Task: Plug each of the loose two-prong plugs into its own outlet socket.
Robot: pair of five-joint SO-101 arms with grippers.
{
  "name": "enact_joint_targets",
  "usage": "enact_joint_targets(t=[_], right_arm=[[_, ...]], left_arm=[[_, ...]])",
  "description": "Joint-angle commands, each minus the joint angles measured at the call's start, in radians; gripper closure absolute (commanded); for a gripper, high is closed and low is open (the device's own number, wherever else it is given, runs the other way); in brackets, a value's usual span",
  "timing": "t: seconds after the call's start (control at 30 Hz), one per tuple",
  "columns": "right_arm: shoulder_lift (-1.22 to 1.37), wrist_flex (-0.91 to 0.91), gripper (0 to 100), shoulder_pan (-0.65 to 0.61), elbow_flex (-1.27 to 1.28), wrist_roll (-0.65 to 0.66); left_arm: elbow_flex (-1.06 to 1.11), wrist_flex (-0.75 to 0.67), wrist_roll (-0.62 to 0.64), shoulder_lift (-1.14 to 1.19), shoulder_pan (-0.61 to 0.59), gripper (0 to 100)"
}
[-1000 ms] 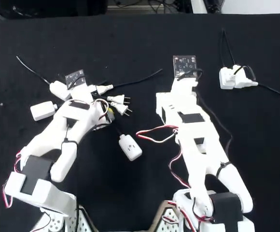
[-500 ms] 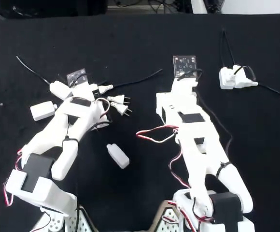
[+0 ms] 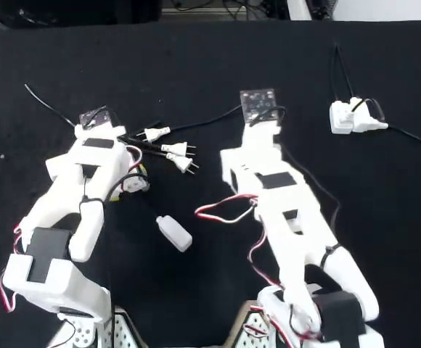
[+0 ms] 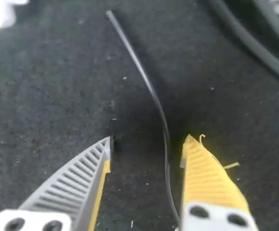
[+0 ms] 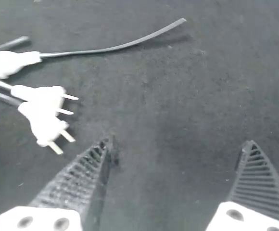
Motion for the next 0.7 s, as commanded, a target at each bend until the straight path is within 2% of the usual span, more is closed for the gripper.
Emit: enact_joint_targets(t=[0.0,0.2,0.3,0.47,0.67], right_arm=[[-0.114,0.038,62.0,-0.078,0.03,0.003],[-0.208,0.037,62.0,-0.281,0.134,0.176],[-0.208,0.037,62.0,-0.397,0.168,0.235],[-0.208,0.037,62.0,-0.503,0.199,0.249],[-0.208,0.021,62.0,-0.505,0.2,0.25]], left_arm=[[-0.082,0.011,-0.014,-0.006,-0.091,77],[-0.11,0.0,-0.009,0.008,-0.344,78],[-0.094,-0.023,-0.009,0.008,-0.429,78],[-0.088,-0.023,-0.009,0.006,-0.489,78],[-0.088,-0.018,-0.009,0.006,-0.498,78]])
